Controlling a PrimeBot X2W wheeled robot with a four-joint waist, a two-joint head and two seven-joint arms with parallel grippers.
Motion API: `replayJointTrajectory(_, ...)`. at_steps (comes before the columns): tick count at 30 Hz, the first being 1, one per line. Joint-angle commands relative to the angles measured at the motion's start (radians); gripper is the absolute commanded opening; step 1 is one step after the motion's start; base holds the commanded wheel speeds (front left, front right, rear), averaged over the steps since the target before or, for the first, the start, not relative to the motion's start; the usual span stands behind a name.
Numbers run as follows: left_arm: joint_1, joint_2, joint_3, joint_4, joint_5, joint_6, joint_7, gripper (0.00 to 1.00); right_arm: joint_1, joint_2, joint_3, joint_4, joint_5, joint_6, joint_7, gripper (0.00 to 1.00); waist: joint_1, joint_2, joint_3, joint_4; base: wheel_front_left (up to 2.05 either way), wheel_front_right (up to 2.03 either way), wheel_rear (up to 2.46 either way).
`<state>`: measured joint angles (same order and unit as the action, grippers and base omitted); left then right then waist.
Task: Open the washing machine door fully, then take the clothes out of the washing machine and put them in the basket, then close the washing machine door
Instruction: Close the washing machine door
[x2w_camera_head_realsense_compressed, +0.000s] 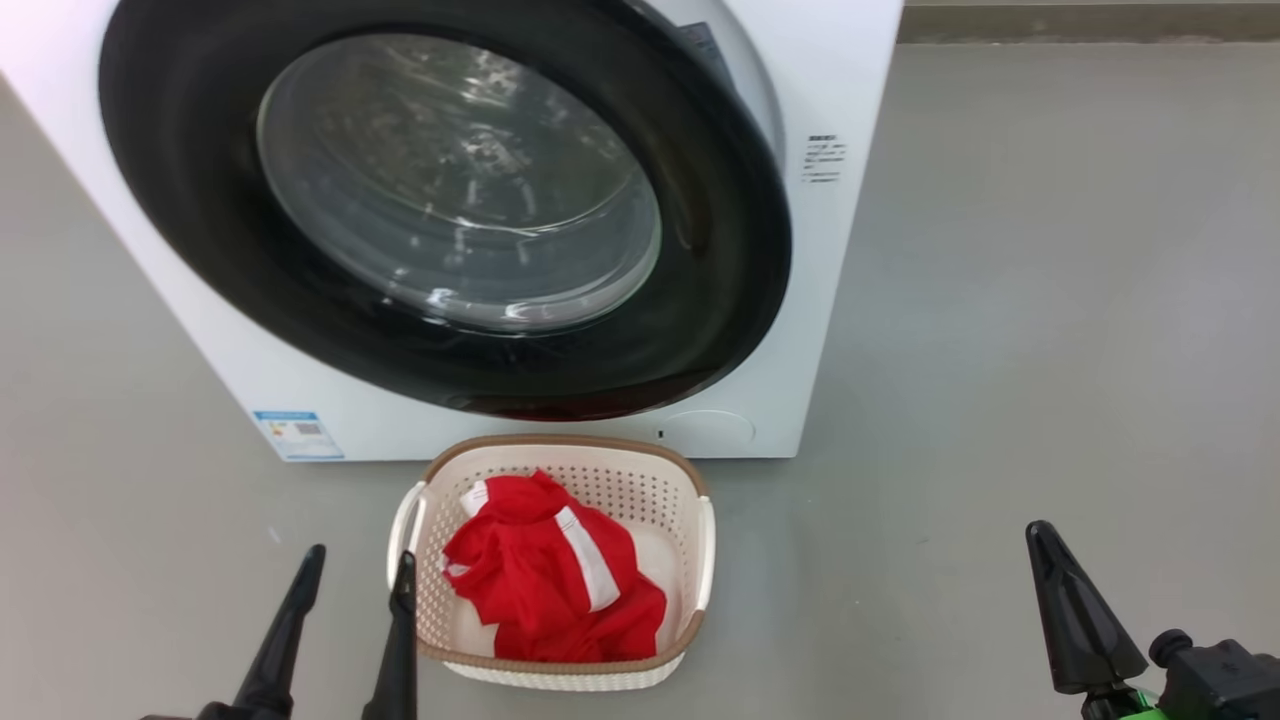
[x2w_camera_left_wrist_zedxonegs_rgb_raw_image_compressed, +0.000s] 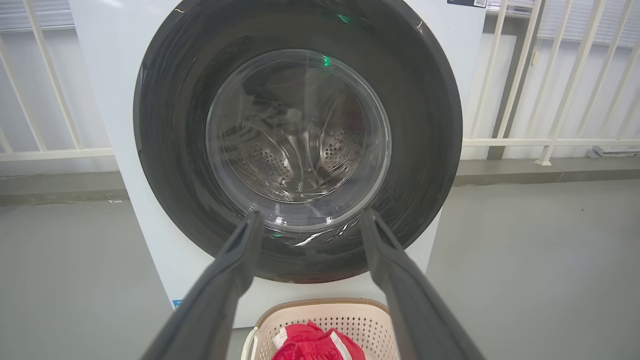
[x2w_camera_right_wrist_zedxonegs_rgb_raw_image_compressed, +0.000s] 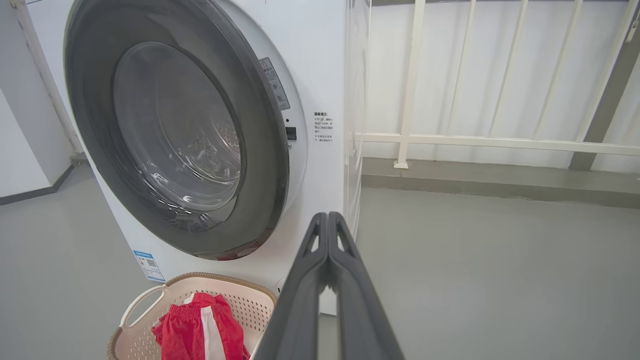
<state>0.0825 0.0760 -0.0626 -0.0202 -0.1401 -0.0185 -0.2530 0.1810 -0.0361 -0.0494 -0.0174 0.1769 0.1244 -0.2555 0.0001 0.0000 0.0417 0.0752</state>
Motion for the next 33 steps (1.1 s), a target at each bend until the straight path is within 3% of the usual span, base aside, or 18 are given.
replayJointTrajectory(1,-0.028,-0.003,0.028,-0.030,0.011,-0.006,-0.009,1.00,-0.040,-0.014,0.028,-0.015,-0.002,0.006,-0.006,0.00,-0.0001,0.0000,0.012,0.022,0.00,0.00,0.00)
replayJointTrajectory(21,-0.078,-0.024,-0.050,-0.095,0.001,-0.012,-0.009,1.00,-0.288,-0.014,0.059,0.113,-0.082,0.006,-0.006,0.00,-0.0001,0.0000,0.154,0.224,0.00,0.00,0.00)
replayJointTrajectory(33,-0.112,-0.026,-0.083,-0.129,-0.026,0.010,-0.009,1.00,-0.507,-0.043,0.057,0.242,-0.152,0.006,-0.006,0.00,-0.0001,0.0000,0.249,0.285,0.00,0.00,0.00)
